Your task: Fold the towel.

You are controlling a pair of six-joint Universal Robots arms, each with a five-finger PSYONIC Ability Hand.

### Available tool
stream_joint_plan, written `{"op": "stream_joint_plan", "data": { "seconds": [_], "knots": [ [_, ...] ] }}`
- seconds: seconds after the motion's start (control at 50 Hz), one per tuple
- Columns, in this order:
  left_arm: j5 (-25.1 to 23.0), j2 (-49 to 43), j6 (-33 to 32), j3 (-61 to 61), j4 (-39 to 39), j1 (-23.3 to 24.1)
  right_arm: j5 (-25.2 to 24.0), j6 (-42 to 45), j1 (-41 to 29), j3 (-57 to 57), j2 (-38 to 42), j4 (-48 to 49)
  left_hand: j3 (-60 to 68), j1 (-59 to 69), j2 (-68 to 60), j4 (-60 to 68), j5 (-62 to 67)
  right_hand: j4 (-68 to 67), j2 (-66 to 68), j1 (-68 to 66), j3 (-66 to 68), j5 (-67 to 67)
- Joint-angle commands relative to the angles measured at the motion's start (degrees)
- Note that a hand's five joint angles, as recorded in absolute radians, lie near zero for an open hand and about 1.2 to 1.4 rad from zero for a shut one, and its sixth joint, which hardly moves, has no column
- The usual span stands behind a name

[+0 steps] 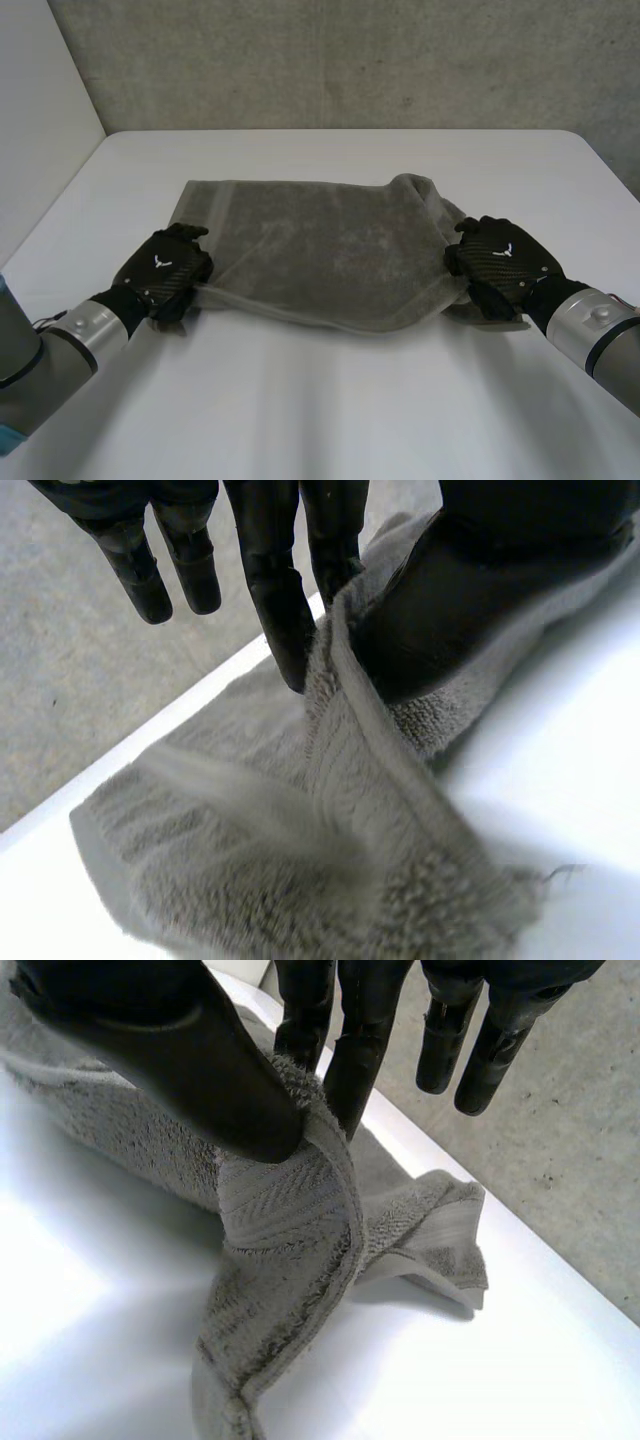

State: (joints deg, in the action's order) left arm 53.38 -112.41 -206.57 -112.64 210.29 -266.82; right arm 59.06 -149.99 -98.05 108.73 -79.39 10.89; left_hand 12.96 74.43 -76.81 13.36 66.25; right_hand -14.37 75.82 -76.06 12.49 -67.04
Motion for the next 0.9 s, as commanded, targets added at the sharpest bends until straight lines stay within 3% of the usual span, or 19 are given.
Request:
{"op": "stream_joint_plan", "data": {
  "seconds": [0.02, 0.04, 0.08, 0.14, 0.3, 0.48, 0.54, 0.56, 0.58, 0.6, 0.72, 0.74, 0.76, 0.78, 0.9],
  "knots": [
    [8.21, -3.25, -0.68, 3.30, 0.03, 0.68, 0.09, -0.57, 0.75, -0.19, -0.15, -0.35, -2.96, -2.40, 4.78, -3.36, -4.23, 4.37, 4.18, -3.94, -2.49, -2.96],
    [8.23, -3.25, -0.68, 3.31, 0.03, 0.68, 0.09, -0.57, 0.75, -0.19, -0.15, -0.35, -2.96, -2.48, 4.86, -3.36, -4.31, 4.37, 4.18, -3.94, -2.49, -2.96],
    [11.29, -3.43, -0.68, 4.09, 0.56, 0.86, 0.09, -0.57, 0.75, -0.19, -0.24, -0.96, -2.96, -17.39, 19.77, -3.36, -19.22, 4.37, 4.18, -3.94, -2.49, -2.96],
    [13.14, -3.43, -0.68, 5.06, 0.74, 1.91, 0.09, -0.57, 0.75, -0.45, -0.41, -2.27, -2.96, -26.65, 29.04, -3.36, -28.48, 4.37, 4.18, -3.94, -2.49, -2.96],
    [17.28, -2.90, -0.68, 5.77, 0.74, 4.20, 0.43, -2.76, 0.93, -1.59, -1.47, -5.79, -2.96, -28.55, 30.94, -3.36, -30.38, 4.37, 4.18, -3.94, -2.49, -2.96],
    [17.99, -1.49, -3.58, 4.36, 0.65, 5.08, 0.97, -8.04, 4.35, -2.39, -3.05, -5.79, -2.96, -28.05, 30.43, -3.36, -29.87, 4.37, 4.18, -3.94, -2.49, -2.96],
    [18.34, 0.53, -6.22, 3.57, 0.65, 4.99, 0.88, -8.74, 4.44, -2.39, -3.84, -5.62, -2.96, -23.84, 26.23, -3.36, -25.67, 4.37, 4.18, -3.94, -2.49, -2.96],
    [18.25, 1.40, -7.17, 3.14, 0.56, 4.90, 0.88, -8.74, 4.44, -2.39, -3.84, -5.62, -2.96, -13.02, 15.40, -3.36, -14.84, 4.37, 4.18, -3.94, -2.49, -2.96],
    [18.25, 1.41, -7.18, 3.13, 0.56, 4.90, 0.88, -8.74, 4.44, -2.39, -3.84, -5.62, -2.96, -12.91, 15.29, -3.36, -14.74, 4.37, 4.18, -3.94, -2.49, -2.96],
    [18.16, 2.10, -7.79, 2.87, 0.56, 4.90, 0.88, -8.74, 4.44, -2.30, -3.76, -5.44, -2.96, 5.39, -3.00, -3.36, 3.56, 4.37, 4.18, -3.94, -2.49, -2.96],
    [17.55, 4.74, -7.71, 1.90, -0.05, 4.11, 0.96, -8.74, 4.35, -2.38, -2.88, -5.53, -2.96, 5.57, -3.19, -3.36, 3.75, 4.37, 4.18, -3.94, -2.49, -2.96],
    [17.63, 5.35, -7.71, 1.73, -0.05, 3.85, 0.97, -8.66, 4.35, -2.39, -1.92, -5.44, -2.96, 5.57, -3.19, -3.36, 3.75, 4.37, -4.08, 4.33, -2.49, 5.31],
    [17.63, 5.36, -7.71, 1.72, -0.05, 3.85, 0.97, -8.66, 4.35, -2.39, -1.91, -5.44, -2.96, 5.57, -3.19, -3.36, 3.75, 4.37, -4.17, 4.41, -2.49, 5.39],
    [17.55, 5.97, -7.71, 1.64, -0.05, 3.50, 1.14, -8.22, 4.35, -2.47, -0.34, -5.36, -2.96, 5.57, -3.19, -3.36, 3.75, 4.37, -14.49, 14.74, -2.49, 15.72],
    [16.41, 6.68, -7.62, 1.37, -0.23, 1.22, 1.23, -7.87, 4.27, -3.44, 5.37, -5.27, -2.96, 5.57, -3.19, -3.36, 3.75, 4.37, -25.69, 25.93, -2.49, 26.91]
  ]
}}
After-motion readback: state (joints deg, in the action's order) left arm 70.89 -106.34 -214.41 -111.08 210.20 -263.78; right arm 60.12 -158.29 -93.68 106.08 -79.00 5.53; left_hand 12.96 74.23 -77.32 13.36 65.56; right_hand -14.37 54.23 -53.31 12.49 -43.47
